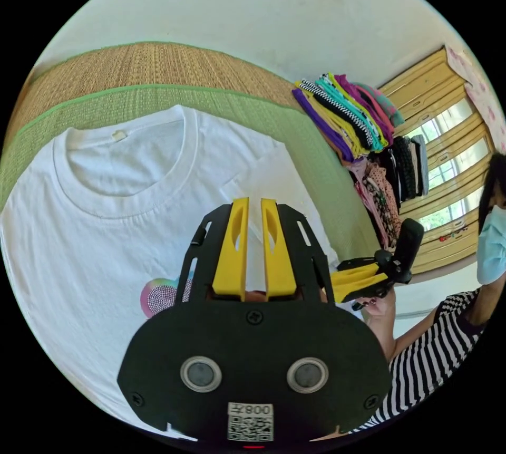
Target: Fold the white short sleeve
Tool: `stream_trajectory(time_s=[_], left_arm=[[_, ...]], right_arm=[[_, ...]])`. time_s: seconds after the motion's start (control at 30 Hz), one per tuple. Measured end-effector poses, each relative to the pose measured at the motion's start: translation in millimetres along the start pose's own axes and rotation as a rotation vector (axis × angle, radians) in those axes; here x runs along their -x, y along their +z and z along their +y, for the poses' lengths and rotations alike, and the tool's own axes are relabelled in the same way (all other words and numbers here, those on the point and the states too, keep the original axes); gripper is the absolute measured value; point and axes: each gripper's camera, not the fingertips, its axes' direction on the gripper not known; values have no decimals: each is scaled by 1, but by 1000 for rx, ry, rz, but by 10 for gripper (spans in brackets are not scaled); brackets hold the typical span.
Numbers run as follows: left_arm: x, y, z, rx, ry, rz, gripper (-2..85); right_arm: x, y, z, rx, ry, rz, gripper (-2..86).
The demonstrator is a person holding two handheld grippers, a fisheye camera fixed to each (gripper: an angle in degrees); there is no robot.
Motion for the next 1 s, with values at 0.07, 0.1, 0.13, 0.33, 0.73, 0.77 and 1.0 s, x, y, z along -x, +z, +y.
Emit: stream_trajectory(time_s=[0.07, 0.1, 0.13, 0.33, 0.73, 0.77, 1.0], left_arm=[[1, 13, 8, 7, -34, -17, 28], [1, 14, 10, 1, -37, -7, 26], [-3, 16, 14, -17, -25, 12, 23], [-20, 50, 29, 16, 9, -4, 7], [-92, 151, 29, 76, 184, 96, 2], [-98, 151, 37, 50, 200, 110, 2], [-103, 182, 89, 95, 181, 115, 2]], right_arm=[[1, -1, -1, -5, 2, 21, 18], [1, -5, 0, -22, 9, 48, 15], [0, -9, 0, -38, 19, 67, 13], [-21, -13, 3, -54, 139, 167, 3], [-42, -36, 7, -125, 212, 162, 0], [-40, -43, 7, -150, 210, 173, 0], [-57, -44, 1, -113, 227, 134, 0]])
